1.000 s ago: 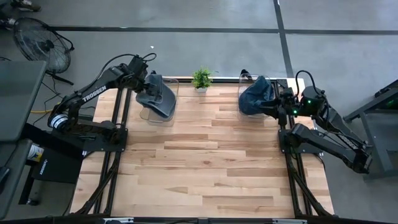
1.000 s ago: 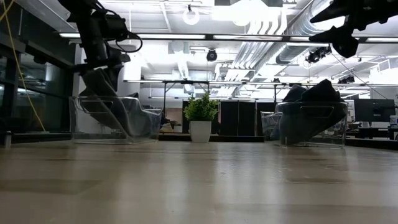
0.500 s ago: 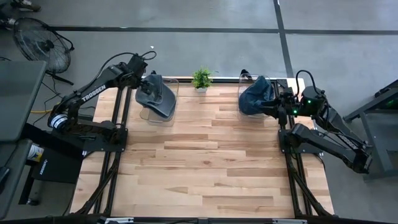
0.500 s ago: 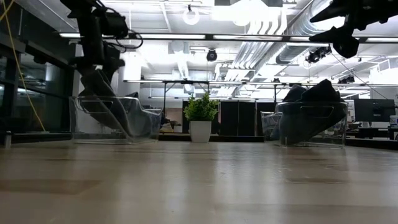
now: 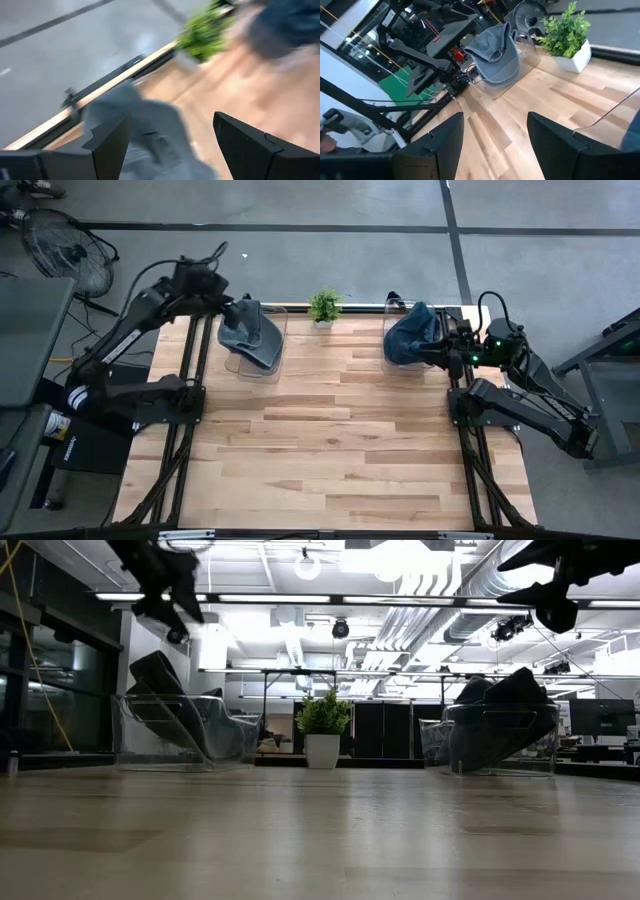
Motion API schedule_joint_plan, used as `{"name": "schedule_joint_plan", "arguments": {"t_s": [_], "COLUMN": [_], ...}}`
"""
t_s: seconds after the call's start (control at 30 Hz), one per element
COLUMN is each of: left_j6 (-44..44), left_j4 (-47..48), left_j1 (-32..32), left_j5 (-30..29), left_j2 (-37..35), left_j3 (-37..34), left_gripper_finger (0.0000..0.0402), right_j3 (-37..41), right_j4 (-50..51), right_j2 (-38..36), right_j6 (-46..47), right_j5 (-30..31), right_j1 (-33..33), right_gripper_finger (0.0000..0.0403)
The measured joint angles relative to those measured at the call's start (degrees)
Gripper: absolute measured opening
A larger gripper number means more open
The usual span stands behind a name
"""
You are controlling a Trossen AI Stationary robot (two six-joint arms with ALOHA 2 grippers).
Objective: Pick & Place hat
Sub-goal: Return to Home Position
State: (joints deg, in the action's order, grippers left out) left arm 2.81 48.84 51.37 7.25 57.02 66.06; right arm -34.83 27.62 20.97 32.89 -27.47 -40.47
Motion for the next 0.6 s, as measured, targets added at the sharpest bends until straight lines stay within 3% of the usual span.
{"name": "schedule_joint_plan", "arguments": {"t_s": [0.23, 0.6], "left_j6": [0.11, 16.70], "left_j4": [-4.60, -10.81], "left_j1": [-0.04, -2.23], "left_j5": [13.37, 18.20], "left_j2": [-11.51, -32.49], "left_j3": [-2.44, -16.60], "left_gripper_finger": [0.0280, 0.0280], "right_j3": [0.00, 0.00], "right_j4": [-0.04, 0.32], "right_j2": [-0.61, -8.01], "right_j6": [2.02, -6.07], "right_j5": [-2.67, -3.74], "right_j1": [0.00, 0.02], "right_gripper_finger": [0.0213, 0.0213]}}
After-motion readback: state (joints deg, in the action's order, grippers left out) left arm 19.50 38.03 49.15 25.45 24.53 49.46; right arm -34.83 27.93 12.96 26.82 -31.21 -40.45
